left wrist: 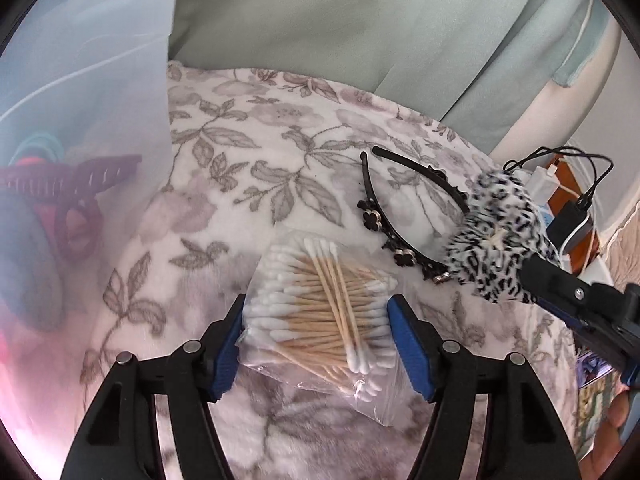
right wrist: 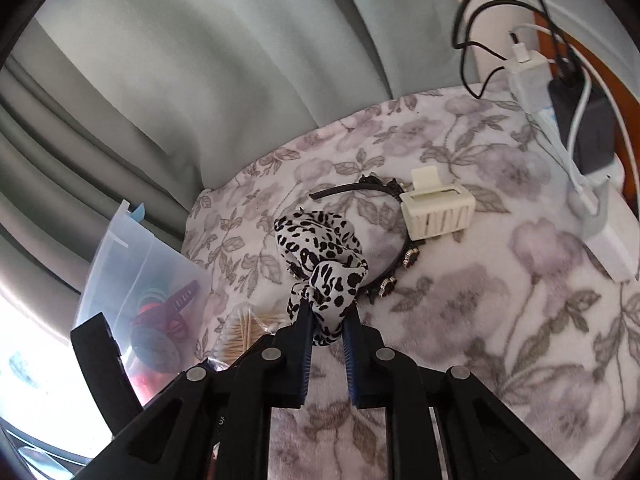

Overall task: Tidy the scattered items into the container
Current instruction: 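Close left tool on cotton swab bag while right tool grasps leopard scrunchie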

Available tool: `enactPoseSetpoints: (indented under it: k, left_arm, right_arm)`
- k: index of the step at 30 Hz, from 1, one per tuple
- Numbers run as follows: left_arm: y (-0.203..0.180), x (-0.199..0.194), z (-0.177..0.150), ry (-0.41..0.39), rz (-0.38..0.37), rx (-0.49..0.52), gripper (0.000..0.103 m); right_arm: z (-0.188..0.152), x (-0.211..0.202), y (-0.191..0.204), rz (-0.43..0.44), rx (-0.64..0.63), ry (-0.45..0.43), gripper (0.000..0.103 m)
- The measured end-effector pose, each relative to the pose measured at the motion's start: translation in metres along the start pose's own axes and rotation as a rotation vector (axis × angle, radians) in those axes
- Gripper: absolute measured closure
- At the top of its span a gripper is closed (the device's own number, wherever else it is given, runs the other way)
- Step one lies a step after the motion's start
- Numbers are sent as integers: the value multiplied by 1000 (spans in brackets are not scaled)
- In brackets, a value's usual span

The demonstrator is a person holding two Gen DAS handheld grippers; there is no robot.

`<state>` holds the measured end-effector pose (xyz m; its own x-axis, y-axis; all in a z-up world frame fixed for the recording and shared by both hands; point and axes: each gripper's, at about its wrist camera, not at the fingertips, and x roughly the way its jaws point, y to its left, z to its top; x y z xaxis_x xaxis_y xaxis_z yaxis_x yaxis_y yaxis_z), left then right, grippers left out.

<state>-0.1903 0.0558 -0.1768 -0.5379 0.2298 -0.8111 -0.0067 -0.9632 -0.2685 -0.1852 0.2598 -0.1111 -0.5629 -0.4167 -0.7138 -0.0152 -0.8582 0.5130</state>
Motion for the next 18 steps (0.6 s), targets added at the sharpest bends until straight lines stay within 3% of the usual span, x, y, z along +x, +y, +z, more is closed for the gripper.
enactPoseSetpoints:
  k: [11, 18]
  left_arm:
    - [-20, -94, -4, -136, -37, 17, 34]
    - [-21, -136, -19, -178, -29, 34, 34]
  right_arm:
    - [-19, -84, 38, 59, -62, -120, 88]
    - [-43, -87, 33, -14, -58, -97, 84]
